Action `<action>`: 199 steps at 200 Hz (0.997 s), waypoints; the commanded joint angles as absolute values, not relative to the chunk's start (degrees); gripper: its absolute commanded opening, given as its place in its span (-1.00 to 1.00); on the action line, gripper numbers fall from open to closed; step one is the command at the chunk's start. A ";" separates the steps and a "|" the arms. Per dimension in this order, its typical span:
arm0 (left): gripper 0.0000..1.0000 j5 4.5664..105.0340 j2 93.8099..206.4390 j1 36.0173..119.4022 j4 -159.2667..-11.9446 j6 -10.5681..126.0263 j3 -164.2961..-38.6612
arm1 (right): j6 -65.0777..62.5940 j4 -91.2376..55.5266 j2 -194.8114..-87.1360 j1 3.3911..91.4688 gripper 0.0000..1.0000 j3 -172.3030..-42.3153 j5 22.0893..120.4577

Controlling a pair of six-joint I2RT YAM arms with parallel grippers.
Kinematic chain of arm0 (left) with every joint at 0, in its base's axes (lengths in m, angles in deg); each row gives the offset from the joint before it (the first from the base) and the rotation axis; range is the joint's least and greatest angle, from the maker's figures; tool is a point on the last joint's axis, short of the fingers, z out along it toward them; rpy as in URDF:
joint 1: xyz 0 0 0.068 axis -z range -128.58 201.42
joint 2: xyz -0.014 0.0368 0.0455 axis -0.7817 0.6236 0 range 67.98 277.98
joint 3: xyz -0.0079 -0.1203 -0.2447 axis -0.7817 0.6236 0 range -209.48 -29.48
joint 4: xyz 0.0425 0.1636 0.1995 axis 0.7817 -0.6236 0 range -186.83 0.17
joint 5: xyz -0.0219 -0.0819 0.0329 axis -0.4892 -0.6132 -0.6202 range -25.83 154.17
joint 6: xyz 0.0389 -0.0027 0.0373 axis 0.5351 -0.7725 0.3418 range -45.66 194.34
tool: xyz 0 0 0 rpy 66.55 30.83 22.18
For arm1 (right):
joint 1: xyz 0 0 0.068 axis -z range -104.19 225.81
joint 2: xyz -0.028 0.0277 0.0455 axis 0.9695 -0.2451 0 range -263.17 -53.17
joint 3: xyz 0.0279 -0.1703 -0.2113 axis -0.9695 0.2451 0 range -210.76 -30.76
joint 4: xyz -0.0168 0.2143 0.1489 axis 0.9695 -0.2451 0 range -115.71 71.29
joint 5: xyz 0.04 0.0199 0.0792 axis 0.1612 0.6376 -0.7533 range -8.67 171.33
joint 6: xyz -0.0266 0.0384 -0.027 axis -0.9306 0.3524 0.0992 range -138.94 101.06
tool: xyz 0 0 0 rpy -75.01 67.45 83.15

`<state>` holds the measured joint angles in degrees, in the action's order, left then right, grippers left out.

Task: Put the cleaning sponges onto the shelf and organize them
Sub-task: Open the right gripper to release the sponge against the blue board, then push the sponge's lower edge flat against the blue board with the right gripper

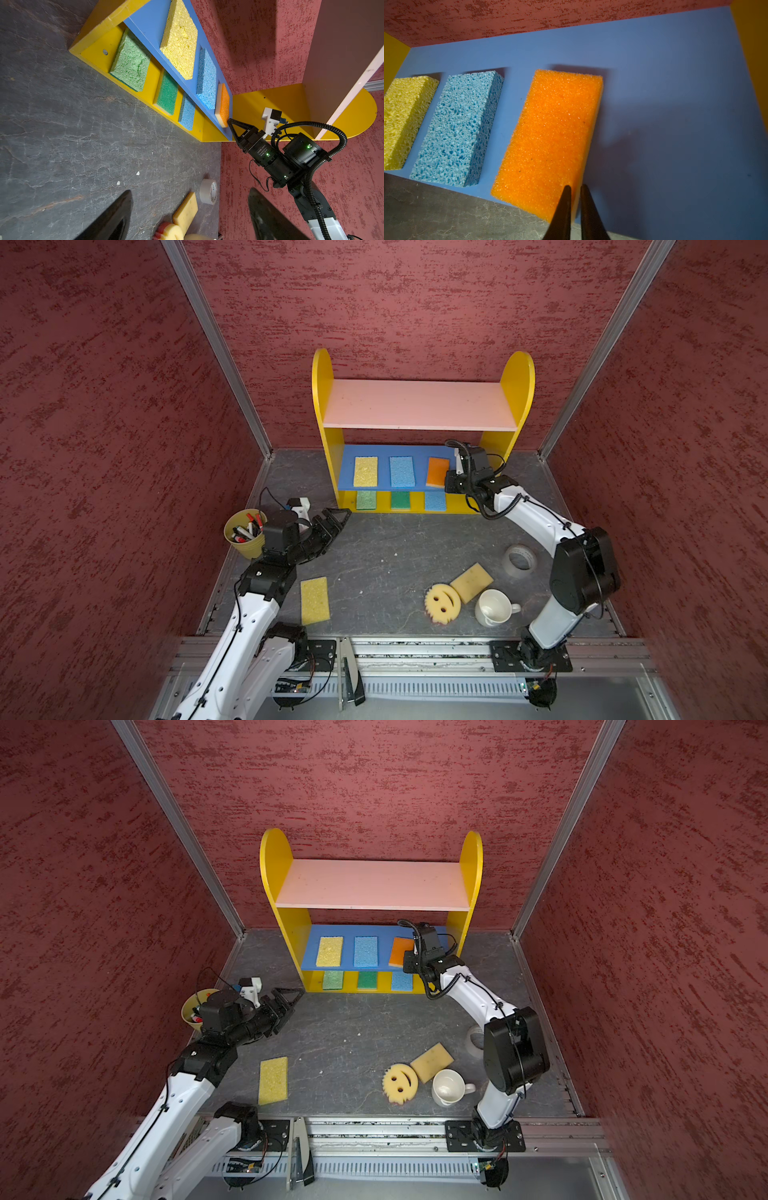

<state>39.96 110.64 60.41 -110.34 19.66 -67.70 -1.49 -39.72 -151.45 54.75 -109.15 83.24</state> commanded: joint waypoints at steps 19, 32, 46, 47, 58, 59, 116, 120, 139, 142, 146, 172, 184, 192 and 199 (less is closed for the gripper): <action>0.73 39.13 111.21 60.03 -108.72 19.75 -67.39 | -2.93 -40.90 -151.67 55.06 -0.60 -112.13 86.29; 0.73 38.95 111.31 60.03 -108.72 19.73 -67.49 | -3.18 -41.19 -151.58 55.05 -0.60 -112.58 86.76; 0.73 38.87 111.33 59.97 -108.69 19.73 -67.46 | -3.25 -41.12 -151.17 55.00 -0.60 -112.67 86.69; 0.73 38.86 111.37 60.00 -108.71 19.74 -67.45 | -3.27 -41.12 -151.17 54.99 -0.60 -112.67 86.69; 0.73 38.95 111.27 59.96 -108.74 19.72 -67.44 | -3.17 -41.04 -150.74 54.99 -0.59 -112.52 86.46; 0.73 38.95 111.25 59.95 -108.73 19.69 -67.49 | -3.14 -41.04 -150.74 54.99 -0.59 -112.51 86.40; 0.73 38.68 111.38 59.95 -108.73 19.63 -67.89 | -0.77 -36.41 -147.30 54.95 -0.48 -108.52 80.09; 0.73 38.66 111.29 60.00 -108.81 19.62 -67.88 | -0.55 -36.15 -147.05 54.90 -0.48 -108.22 79.66; 0.73 38.74 110.90 60.00 -109.07 19.57 -67.83 | 0.29 -35.33 -145.98 54.80 -0.53 -107.08 77.94; 0.73 38.77 110.89 59.96 -109.07 19.50 -67.80 | 0.37 -35.32 -145.82 54.71 -0.55 -106.94 77.80; 0.73 38.77 110.73 59.99 -109.16 19.49 -67.78 | 0.37 -35.40 -145.61 54.53 -0.57 -106.81 77.81; 0.73 38.90 110.09 59.95 -109.49 19.48 -67.54 | 0.14 -35.61 -144.28 52.99 -0.64 -105.19 77.98; 0.73 39.07 109.65 59.95 -109.83 19.36 -67.37 | 0.22 -35.32 -143.58 52.36 -0.65 -104.05 77.99; 0.73 39.25 109.47 59.98 -110.05 19.39 -67.36 | 0.31 -35.16 -143.15 51.92 -0.69 -103.29 77.99; 0.74 39.30 109.29 59.86 -110.34 19.48 -67.37 | 0.31 -35.06 -142.85 51.54 -0.75 -102.65 78.14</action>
